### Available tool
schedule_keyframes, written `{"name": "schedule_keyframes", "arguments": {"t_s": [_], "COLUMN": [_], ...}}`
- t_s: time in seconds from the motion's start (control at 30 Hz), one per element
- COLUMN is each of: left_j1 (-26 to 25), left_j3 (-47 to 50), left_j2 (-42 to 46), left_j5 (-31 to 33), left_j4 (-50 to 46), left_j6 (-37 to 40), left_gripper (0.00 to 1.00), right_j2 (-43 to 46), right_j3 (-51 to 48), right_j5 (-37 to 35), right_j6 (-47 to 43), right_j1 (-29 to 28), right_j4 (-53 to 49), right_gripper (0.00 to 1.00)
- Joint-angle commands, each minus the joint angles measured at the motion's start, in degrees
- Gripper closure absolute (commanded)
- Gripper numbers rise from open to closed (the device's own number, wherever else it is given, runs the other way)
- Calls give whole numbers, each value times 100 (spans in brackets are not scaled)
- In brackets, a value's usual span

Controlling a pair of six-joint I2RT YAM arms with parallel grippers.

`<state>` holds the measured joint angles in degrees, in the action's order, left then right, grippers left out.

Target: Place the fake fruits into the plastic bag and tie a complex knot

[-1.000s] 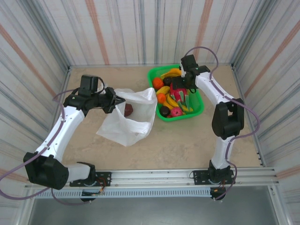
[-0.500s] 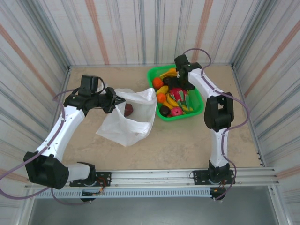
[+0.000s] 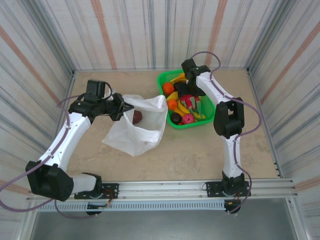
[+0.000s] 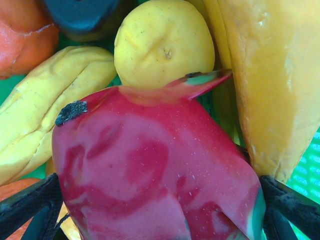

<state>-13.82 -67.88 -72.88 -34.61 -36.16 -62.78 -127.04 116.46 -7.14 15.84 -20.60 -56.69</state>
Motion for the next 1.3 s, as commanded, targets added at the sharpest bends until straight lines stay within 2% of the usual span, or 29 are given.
{"name": "schedule_keyframes", "arguments": {"t_s": [0.0,0.1,0.53,0.73,0.97,1.27], "left_j1": [53,48,55,55,55,55], "left_j3": [-77,-69,-99,-110,-125,-144], "left_j2": [-14,6,30,26,28,15], "left_j5": [-112,-103,-99,-90,-68,-63], "left_j4": [-41,-41,-84,-100,-128,-145], "left_j6": [152,163,185,192,204,199], "left_gripper": [97,98,98,98,98,98], "right_j2": [-510,-506,164,-276,-679,-949], "right_j3": [-397,-398,-757,-597,-241,-168], "right_j5": [334,316,237,391,567,242], "right_j6": [-298,-459,-1247,-1284,-1319,-1383], "right_j1": [-122,-172,-369,-305,-233,-213], "right_j4": [-399,-576,-821,-839,-774,-925], "right_gripper": [0,4,5,0,0,0]}}
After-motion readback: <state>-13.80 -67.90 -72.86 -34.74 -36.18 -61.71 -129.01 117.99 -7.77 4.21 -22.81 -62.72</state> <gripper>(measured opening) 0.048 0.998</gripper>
